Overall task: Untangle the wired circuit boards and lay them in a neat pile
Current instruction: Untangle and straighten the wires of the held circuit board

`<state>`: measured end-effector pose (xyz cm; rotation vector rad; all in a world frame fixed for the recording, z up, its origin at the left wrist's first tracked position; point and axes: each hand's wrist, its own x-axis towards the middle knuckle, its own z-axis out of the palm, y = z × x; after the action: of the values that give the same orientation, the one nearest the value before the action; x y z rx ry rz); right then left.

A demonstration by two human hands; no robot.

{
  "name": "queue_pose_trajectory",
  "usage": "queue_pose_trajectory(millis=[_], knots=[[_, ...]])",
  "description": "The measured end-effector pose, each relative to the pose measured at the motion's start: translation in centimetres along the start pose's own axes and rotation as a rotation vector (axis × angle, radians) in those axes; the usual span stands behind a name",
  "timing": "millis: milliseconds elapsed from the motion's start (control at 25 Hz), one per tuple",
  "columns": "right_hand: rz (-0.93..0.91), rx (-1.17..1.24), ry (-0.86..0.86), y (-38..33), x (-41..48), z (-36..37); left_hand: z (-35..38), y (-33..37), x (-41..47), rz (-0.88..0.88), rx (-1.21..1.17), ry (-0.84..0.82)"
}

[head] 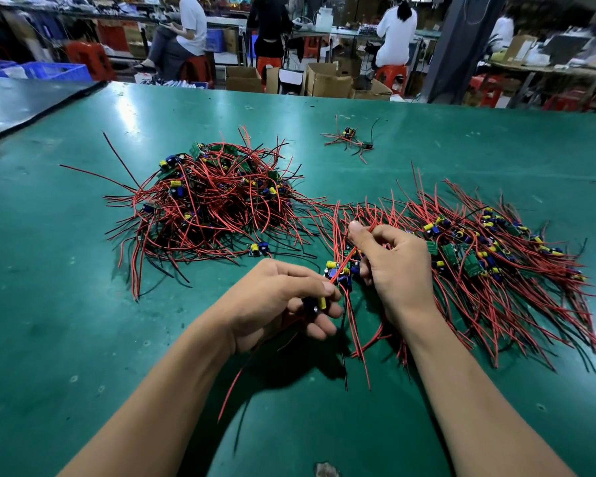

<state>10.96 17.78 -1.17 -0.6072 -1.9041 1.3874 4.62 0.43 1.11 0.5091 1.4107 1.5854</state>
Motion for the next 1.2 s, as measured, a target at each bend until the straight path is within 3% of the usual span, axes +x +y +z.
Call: queue_pose_trajectory(millis=[240, 400, 720, 920, 1000, 1200], knots=[[0.121, 0.085, 0.13, -0.3, 0.7, -1.0, 0.2, 0.0, 0.0, 0.03, -0.049, 0.084], [0.118, 0.078, 0.058, -1.0, 0.5, -1.4, 0.8, 0.5, 0.6, 0.044, -0.245, 0.248], [-0.245, -0.234, -0.265, -2.2, -2.7, 1.6, 0.8, 0.9, 0.5, 0.106, -0.387, 0.073], [-0.263, -0.304, -0.051, -2.2, -2.1, 1.2, 0.8, 1.0, 0.3, 0.135, -0.333, 0.067], [-0.208, -0.368, 0.04, -2.0, -1.4, 0.3, 0.6, 1.1, 0.2, 0.237, -0.221, 0.191], [-0.162, -0.518, 0.076, -1.6, -1.0, -0.4, -2.4, 0.9, 0.0, 0.547, 0.234, 0.757]])
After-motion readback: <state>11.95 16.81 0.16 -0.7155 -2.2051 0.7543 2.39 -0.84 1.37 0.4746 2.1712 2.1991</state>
